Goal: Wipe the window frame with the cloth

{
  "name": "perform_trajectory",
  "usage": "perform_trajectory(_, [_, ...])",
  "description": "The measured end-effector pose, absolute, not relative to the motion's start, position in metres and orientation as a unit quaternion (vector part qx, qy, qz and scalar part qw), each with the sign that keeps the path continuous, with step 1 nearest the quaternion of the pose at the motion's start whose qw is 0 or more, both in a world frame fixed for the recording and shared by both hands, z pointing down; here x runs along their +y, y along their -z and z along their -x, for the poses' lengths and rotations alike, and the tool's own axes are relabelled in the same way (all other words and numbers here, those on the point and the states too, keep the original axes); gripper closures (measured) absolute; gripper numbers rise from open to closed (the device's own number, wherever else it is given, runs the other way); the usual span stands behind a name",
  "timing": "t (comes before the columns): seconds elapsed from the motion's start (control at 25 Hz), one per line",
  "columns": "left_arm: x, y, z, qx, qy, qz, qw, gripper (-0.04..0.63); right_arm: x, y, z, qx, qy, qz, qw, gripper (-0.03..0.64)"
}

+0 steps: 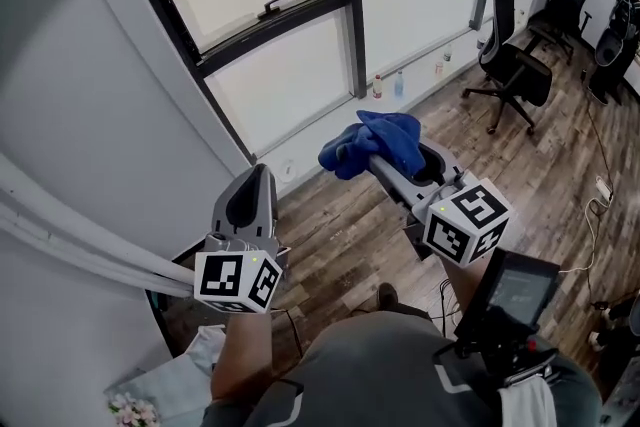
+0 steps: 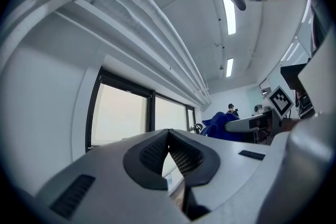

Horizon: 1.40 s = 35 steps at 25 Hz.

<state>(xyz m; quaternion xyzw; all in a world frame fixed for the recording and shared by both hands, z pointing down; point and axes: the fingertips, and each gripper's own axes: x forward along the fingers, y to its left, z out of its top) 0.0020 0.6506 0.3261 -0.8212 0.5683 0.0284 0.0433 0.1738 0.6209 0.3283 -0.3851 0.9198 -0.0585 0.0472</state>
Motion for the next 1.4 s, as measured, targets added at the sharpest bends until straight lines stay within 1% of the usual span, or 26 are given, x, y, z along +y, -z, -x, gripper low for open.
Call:
perform_trajectory(0.44, [0.548,-0.325,-0.059,0.581,-0.01,0.813,0.04,0.588,0.515,-0.327,-0.236,0.931,0.058,0.357,0.049,0.407])
perform_trajectory(0.68, [0.518,-0.333,-0.067,0.591,0.003,0.806,0.028,0.588,0.479,-0.332,-0.249,0.934,0.068,0.346,0.062,0.407])
perform_trajectory(0.84, [0.49,-0.33,-0.063,0.589,-0.002,0.807,0.028,0.588,0.453,-0.334,-0.239,0.936,0.07,0.34,0.062,0.407])
perform_trajectory(1.04, [0.447,-0.331,-0.037,0.592,-0.007,0.805,0.026,0.588,0.411,-0.333,-0.221,0.936,0.066,0.341,0.061,0.405])
perform_trajectory(1.24, [0.388,-0.336,-0.006,0.581,-0.021,0.813,0.025,0.588,0.354,-0.334,-0.185,0.933,0.056,0.352,0.044,0.405])
perform_trajectory(1.4, [0.343,-0.333,0.024,0.571,-0.023,0.82,0.031,0.588,0.312,-0.327,-0.149,0.935,0.049,0.349,0.046,0.405])
